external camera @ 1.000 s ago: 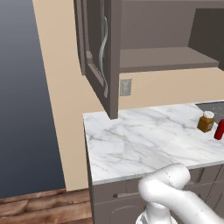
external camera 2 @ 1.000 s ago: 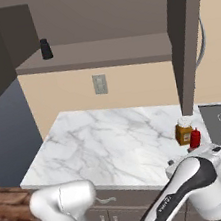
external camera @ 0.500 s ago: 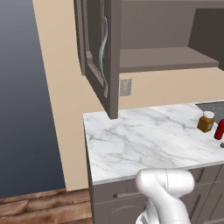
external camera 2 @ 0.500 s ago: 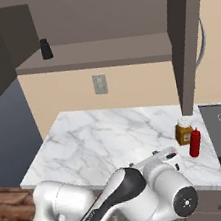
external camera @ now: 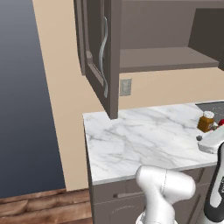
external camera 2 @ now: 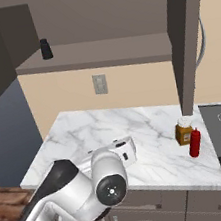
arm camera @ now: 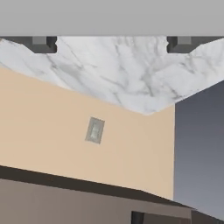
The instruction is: Collect the turmeric, ketchup, and shaker from the cabinet and place them next to the stove.
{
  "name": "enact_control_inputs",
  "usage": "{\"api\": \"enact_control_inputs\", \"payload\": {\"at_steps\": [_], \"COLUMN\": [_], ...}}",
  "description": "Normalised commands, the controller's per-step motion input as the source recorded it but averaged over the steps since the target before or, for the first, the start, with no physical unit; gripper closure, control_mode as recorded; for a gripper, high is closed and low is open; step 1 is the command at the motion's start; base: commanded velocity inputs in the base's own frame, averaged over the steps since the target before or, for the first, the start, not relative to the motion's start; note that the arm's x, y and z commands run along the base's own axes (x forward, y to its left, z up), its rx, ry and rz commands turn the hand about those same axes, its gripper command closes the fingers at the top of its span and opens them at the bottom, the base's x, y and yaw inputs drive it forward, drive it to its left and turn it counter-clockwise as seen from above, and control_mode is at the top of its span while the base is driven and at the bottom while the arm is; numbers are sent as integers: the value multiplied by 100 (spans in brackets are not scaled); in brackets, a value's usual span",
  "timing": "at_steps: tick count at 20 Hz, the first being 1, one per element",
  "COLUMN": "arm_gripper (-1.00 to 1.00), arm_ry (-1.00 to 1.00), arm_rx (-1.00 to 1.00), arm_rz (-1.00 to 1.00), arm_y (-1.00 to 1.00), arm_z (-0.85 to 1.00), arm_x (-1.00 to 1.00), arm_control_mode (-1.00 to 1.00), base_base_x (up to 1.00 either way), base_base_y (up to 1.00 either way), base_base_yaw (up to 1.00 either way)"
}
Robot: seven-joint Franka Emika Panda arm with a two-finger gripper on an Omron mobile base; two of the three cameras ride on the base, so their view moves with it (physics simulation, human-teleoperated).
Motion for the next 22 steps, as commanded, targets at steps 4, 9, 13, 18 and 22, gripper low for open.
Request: {"api": "enact_control_inputs", "payload": {"at_steps": [4, 9, 13, 18, 22], "arm_gripper": [-100, -100, -100, -100, -100], "arm_ry": [0, 2, 0, 0, 0], "arm_rx": [0, 0, 5, 16, 18], "arm_rz": [-3, -3, 0, 8, 16], "arm_y": [99, 94, 79, 28, 10], "arm_z": [80, 81, 64, 58, 56], "arm_x": [-5, 0, 8, 37, 50], "arm_control_mode": [-100, -100, -100, -100, -100], "base_base_x": [0, 0, 0, 0, 0], "base_base_y": [0, 0, 0, 0, 0], "base_base_yaw": [0, 0, 0, 0, 0]}}
